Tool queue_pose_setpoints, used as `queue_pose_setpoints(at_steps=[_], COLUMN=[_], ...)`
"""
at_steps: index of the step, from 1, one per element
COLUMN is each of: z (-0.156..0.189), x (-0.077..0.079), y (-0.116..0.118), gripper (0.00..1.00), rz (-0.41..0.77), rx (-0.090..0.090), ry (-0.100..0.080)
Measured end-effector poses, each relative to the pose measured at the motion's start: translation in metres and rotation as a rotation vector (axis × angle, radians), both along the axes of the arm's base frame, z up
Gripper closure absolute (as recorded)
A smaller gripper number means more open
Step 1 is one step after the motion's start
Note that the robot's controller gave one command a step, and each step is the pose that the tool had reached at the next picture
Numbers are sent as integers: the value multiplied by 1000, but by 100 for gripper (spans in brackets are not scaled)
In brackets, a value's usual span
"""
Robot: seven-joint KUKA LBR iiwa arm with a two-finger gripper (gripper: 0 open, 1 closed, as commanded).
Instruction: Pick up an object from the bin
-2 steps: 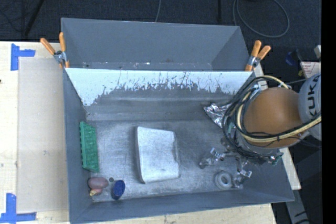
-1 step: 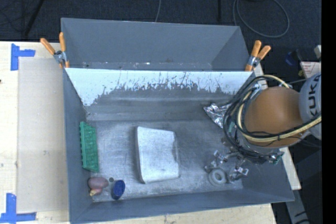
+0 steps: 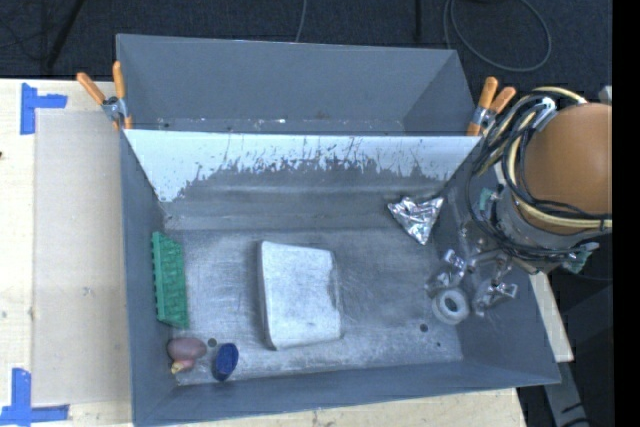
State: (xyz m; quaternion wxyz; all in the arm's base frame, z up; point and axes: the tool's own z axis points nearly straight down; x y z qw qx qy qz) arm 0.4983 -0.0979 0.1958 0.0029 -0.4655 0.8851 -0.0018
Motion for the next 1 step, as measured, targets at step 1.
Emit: queue_pose_setpoints(at_steps=[1], z=[64], x=[8], y=[-6], gripper=[100], rz=[295], rx=[1], ry=[5])
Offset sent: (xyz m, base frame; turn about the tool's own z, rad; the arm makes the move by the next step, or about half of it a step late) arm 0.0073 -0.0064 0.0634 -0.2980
